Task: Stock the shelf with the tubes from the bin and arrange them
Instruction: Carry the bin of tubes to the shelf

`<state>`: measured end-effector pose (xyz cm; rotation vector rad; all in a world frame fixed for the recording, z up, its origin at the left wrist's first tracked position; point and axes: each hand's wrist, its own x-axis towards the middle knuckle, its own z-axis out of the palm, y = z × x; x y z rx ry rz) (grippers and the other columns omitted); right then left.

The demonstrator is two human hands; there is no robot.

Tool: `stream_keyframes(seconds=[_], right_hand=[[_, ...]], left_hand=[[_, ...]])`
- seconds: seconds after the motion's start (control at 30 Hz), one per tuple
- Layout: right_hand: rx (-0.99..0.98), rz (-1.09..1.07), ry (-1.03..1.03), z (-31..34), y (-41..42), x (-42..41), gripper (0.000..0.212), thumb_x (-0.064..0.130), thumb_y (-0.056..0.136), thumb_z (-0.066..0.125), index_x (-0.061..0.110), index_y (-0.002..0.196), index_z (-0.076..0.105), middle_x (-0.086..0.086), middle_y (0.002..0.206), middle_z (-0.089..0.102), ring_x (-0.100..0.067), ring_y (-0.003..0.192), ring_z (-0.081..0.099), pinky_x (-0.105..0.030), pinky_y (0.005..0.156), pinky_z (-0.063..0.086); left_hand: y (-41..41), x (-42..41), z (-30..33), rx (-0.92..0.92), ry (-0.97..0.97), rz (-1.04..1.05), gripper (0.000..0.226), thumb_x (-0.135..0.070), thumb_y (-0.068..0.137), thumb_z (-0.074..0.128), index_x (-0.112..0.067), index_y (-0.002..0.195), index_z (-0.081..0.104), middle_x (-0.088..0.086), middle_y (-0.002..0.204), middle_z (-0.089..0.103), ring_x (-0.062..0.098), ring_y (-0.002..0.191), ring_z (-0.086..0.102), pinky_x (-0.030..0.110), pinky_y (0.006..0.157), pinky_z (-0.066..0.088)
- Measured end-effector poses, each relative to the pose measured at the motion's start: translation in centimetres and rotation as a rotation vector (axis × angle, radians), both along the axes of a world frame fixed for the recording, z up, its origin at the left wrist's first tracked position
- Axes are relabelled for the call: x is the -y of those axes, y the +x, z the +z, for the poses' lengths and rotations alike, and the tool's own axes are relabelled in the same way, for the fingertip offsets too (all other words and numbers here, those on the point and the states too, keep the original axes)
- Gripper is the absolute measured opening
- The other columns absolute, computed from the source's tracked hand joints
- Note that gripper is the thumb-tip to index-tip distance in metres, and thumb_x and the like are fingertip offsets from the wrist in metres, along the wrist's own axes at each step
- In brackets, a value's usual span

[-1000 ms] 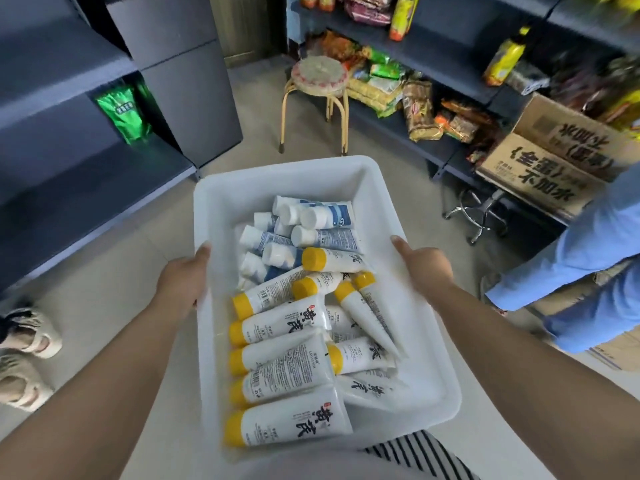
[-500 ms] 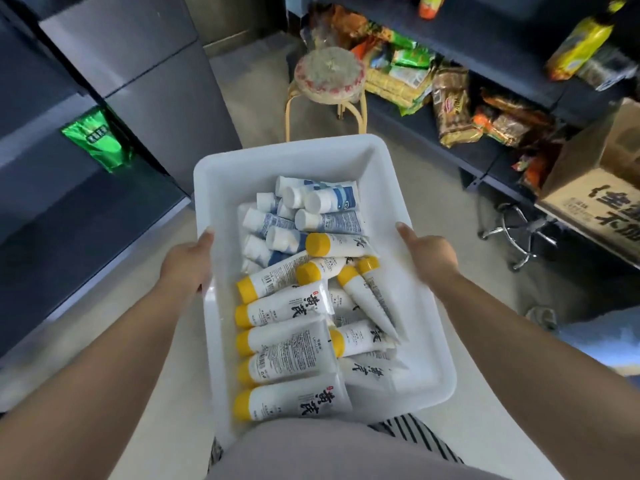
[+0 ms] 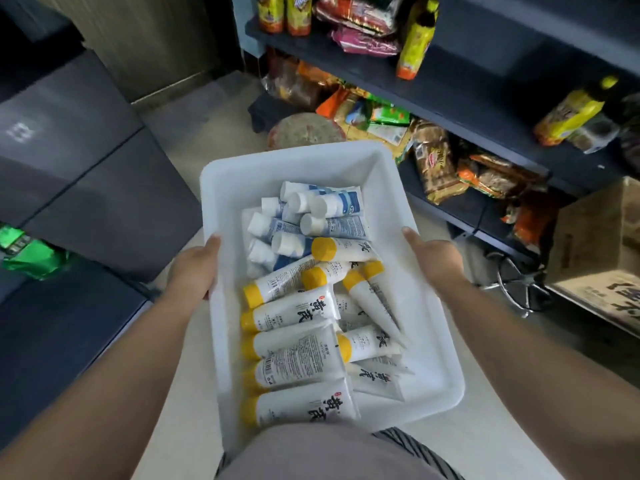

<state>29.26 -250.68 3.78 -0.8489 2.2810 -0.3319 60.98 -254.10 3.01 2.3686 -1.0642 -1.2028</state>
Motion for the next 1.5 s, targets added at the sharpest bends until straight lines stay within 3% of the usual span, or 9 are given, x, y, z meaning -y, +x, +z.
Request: stream_keyframes(seconds=[0.17,0.5,0.6,0.7,0.9,1.1,1.23,1.37,1.5], right_hand=[[-0.043,0.022,0.034,0.3,0.5,10.4,0.063,0.064,0.086,0.041,0.012,0.053,0.029,-0.003,0.054,0.034,-0.018,0.049,0.036,-0.029,0.047,0.025],[0.035,0.0,-0.065,-1.4,-1.5,29.0,0.06,0.061,0.083,0.05,0.013,0.052,0.032,-0.001,0.055,0.037,-0.017,0.05,0.037,-0.03,0.049,0.028],[0.02,0.084,-0.019,-3.0,-2.8,35.6,0.059,0.064,0.084,0.046,0.013,0.055,0.042,-0.001,0.06,0.044,-0.022,0.061,0.045,-0.029,0.062,0.036],[-0.026,0.206,0.029,-4.9,-4.1,42.0,0.062,0.064,0.085,0.043,0.012,0.051,0.039,-0.003,0.058,0.043,-0.023,0.059,0.044,-0.03,0.056,0.031],[-0.09,0.371,0.055,-9.3,-5.2,53.5,0.061,0.065,0.085,0.041,0.012,0.054,0.04,-0.003,0.06,0.044,-0.023,0.062,0.047,-0.027,0.051,0.031],[-0.093,0.384,0.03,-13.8,-5.1,60.6,0.06,0.07,0.075,0.052,0.012,0.064,0.042,-0.002,0.065,0.044,-0.022,0.077,0.05,-0.029,0.065,0.035],[-0.105,0.489,0.125,-16.8,-5.4,61.9,0.064,0.07,0.081,0.042,0.007,0.072,0.049,-0.01,0.077,0.053,-0.029,0.086,0.055,-0.031,0.069,0.038],[-0.113,0.527,0.19,-19.9,-5.3,62.2,0.075,0.065,0.087,0.036,-0.002,0.111,0.058,-0.023,0.115,0.059,-0.037,0.109,0.055,-0.037,0.085,0.043],[0.038,0.429,0.208,-20.8,-5.0,62.9,0.07,0.068,0.082,0.044,0.001,0.094,0.059,-0.012,0.086,0.06,-0.029,0.096,0.057,-0.035,0.08,0.043]], left_hand=[[0.1,11.0,0.2,-0.017,-0.005,-0.005,0.05,-0.057,0.09,0.034,-0.016,0.065,0.049,0.015,0.084,0.059,0.035,0.079,0.061,0.042,0.079,0.053],[-1.6,27.1,-1.3,-0.062,0.004,0.128,0.049,-0.055,0.09,0.039,-0.01,0.084,0.058,0.017,0.096,0.062,0.036,0.087,0.062,0.044,0.086,0.051],[-2.8,31.1,-2.7,-0.087,0.016,0.221,0.058,-0.054,0.088,0.041,-0.001,0.097,0.063,0.015,0.081,0.061,0.032,0.071,0.06,0.04,0.078,0.052],[-4.7,34.2,-4.3,-0.047,0.044,0.249,0.06,-0.049,0.093,0.035,0.004,0.085,0.061,0.014,0.063,0.052,0.03,0.054,0.05,0.046,0.076,0.051],[-7.4,38.8,-10.1,-0.089,0.096,0.351,0.055,-0.042,0.097,0.03,0.004,0.113,0.054,0.032,0.109,0.059,0.044,0.09,0.061,0.041,0.068,0.05],[-9.2,41.8,-13.8,-0.124,0.148,0.42,0.054,-0.042,0.098,0.026,0.002,0.116,0.052,0.029,0.106,0.059,0.042,0.087,0.063,0.052,0.081,0.053],[-9.7,42.1,-16.1,-0.195,0.208,0.405,0.048,-0.043,0.094,0.043,0.003,0.095,0.056,0.02,0.08,0.061,0.034,0.07,0.063,0.045,0.063,0.058],[-10.1,42.0,-18.4,-0.224,0.281,0.365,0.04,-0.03,0.092,0.052,0.01,0.093,0.059,0.025,0.081,0.063,0.026,0.058,0.061,0.029,0.046,0.055],[-9.9,42.5,-19.4,-0.254,0.289,0.399,0.035,-0.027,0.094,0.047,0.006,0.099,0.057,0.026,0.087,0.063,0.023,0.057,0.062,0.026,0.042,0.055]])
